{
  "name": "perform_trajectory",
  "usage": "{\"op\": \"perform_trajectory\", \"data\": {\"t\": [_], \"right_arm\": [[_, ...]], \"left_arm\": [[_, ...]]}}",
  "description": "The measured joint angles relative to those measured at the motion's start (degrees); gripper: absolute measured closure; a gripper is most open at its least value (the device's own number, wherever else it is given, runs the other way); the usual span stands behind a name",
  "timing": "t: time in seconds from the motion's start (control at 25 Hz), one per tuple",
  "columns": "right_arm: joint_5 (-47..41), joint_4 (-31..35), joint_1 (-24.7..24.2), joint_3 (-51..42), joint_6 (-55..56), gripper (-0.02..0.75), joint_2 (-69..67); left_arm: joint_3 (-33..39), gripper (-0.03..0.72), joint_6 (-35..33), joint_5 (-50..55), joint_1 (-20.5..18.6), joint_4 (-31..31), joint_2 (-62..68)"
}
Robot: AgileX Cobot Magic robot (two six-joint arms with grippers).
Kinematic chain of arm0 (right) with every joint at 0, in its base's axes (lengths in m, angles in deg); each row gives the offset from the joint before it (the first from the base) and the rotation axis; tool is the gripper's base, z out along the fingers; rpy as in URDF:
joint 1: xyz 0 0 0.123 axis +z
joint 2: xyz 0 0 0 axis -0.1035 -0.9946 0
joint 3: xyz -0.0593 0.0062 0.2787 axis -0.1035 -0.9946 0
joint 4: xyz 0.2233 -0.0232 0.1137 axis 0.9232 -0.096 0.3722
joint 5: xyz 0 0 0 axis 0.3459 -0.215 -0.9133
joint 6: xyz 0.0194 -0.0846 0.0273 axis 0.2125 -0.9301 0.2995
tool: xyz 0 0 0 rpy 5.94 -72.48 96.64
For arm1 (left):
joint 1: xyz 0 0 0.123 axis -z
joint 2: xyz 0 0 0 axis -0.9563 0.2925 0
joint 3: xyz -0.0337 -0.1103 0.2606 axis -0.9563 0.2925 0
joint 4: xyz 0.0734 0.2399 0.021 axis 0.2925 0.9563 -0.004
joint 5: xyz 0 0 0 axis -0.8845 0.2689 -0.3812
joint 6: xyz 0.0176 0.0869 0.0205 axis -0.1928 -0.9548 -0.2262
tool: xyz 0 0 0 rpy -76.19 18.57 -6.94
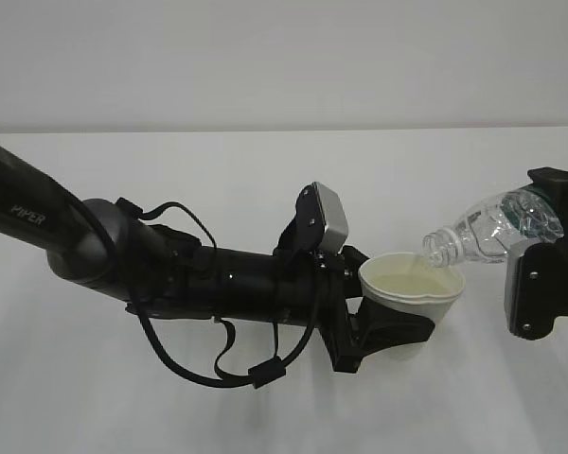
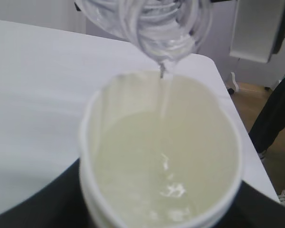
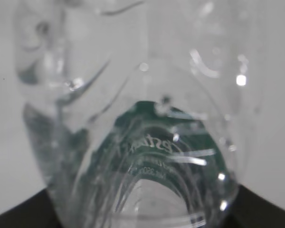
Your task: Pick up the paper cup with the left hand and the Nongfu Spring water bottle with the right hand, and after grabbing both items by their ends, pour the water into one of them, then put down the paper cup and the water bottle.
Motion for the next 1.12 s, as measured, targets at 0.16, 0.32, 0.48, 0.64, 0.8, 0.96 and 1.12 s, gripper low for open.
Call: {"op": "perform_trajectory", "data": {"t": [0.16,0.32,0.48,0.64,0.8,0.96,1.12], "right_arm": [[0.00,-0.30,0.00,0.00,0.00,0.335,0.00],[0.00,-0.30,0.00,0.00,0.00,0.335,0.00],[0.00,-0.30,0.00,0.00,-0.02,0.335,0.00],[0.00,-0.30,0.00,0.00,1.16,0.335,0.00],[0.00,-0.30,0.00,0.00,3.70,0.335,0.00],[0.11,-0.30,0.00,0.00,5.67,0.335,-0.34],[0.46,-0.53,0.00,0.00,7.19,0.335,-1.99]], "left_arm": [[0.00,0.242,0.00,0.00,0.00,0.00,0.00],[0.00,0.242,0.00,0.00,0.00,0.00,0.00],[0.00,0.242,0.00,0.00,0.00,0.00,0.00],[0.00,0.242,0.00,0.00,0.00,0.00,0.00],[0.00,0.242,0.00,0.00,0.00,-0.35,0.00],[0.00,0.242,0.00,0.00,0.00,-0.61,0.00],[0.00,0.243,0.00,0.00,0.00,-0.99,0.00]]}}
